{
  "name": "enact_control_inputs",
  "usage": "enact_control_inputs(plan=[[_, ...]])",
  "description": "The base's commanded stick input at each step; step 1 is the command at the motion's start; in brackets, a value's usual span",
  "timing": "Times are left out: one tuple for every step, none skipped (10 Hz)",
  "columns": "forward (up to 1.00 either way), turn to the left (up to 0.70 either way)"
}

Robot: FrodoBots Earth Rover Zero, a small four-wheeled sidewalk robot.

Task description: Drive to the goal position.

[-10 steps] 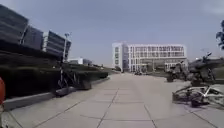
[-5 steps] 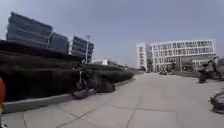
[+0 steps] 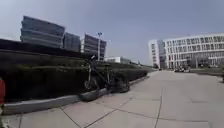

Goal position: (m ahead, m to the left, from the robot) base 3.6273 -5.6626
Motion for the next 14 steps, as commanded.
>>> enact_control_inputs(plan=[[0.7, 0.0], [0.7, 0.0], [0.7, 0.0], [0.7, 0.0], [0.7, 0.0], [0.7, 0.0], [0.7, 0.0], [0.7, 0.0], [0.7, 0.0], [0.7, 0.0], [0.7, 0.0], [0.7, 0.0], [0.7, 0.0], [0.7, 0.0]])
